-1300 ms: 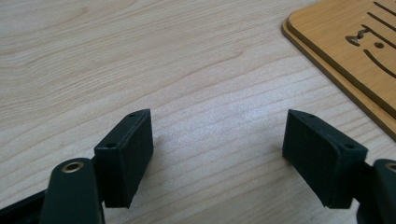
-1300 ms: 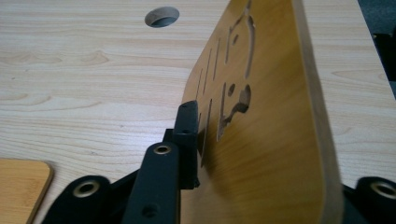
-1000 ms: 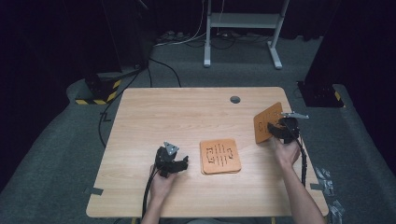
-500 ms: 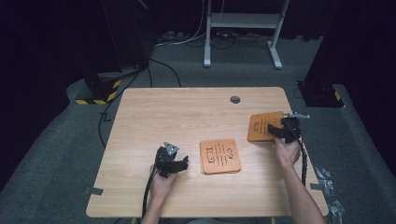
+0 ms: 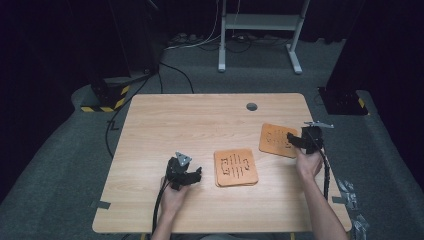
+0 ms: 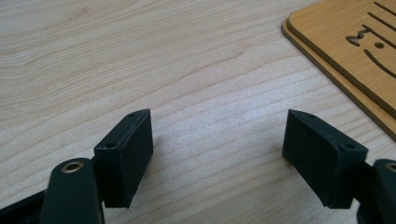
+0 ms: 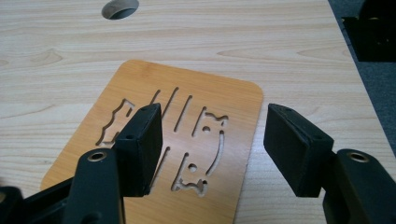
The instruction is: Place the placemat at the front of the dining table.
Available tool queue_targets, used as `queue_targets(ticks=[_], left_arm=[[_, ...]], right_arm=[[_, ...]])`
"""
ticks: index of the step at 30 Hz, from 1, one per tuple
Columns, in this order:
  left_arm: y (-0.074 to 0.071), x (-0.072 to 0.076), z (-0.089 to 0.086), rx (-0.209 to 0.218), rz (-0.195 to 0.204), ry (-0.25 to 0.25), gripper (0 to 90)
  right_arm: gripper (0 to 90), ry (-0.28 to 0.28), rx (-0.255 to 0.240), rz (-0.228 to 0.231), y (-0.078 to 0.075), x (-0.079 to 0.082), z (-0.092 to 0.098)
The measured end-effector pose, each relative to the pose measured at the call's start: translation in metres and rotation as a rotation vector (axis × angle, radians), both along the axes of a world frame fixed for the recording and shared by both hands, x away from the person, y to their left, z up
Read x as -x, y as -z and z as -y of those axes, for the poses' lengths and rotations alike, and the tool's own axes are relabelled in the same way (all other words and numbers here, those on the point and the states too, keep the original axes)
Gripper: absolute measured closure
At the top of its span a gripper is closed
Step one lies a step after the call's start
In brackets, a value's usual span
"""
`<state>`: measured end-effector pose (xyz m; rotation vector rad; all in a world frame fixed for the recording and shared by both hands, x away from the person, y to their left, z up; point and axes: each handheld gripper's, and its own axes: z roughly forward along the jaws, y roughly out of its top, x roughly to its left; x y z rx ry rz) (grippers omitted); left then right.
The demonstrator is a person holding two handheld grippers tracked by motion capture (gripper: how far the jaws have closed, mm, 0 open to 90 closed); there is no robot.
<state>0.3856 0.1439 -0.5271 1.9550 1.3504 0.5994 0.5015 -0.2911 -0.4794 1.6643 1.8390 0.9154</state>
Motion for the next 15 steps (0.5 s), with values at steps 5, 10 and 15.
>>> queue_targets(ticks=[5,10,15], left_arm=[[0.0,0.0,0.0,0.001,-0.001,-0.001,24.4],[0.0,0.0,0.0,0.002,0.0,-0.002,24.4],[0.0,0.0,0.0,0.004,0.001,-0.005,24.4]], right_arm=[[38.2,-0.018,-0.017,-0.002,-0.003,0.005,-0.003],[38.7,-0.06,-0.038,0.028,-0.008,0.013,-0.008],[38.9,-0.079,-0.047,0.039,-0.011,0.018,-0.011]])
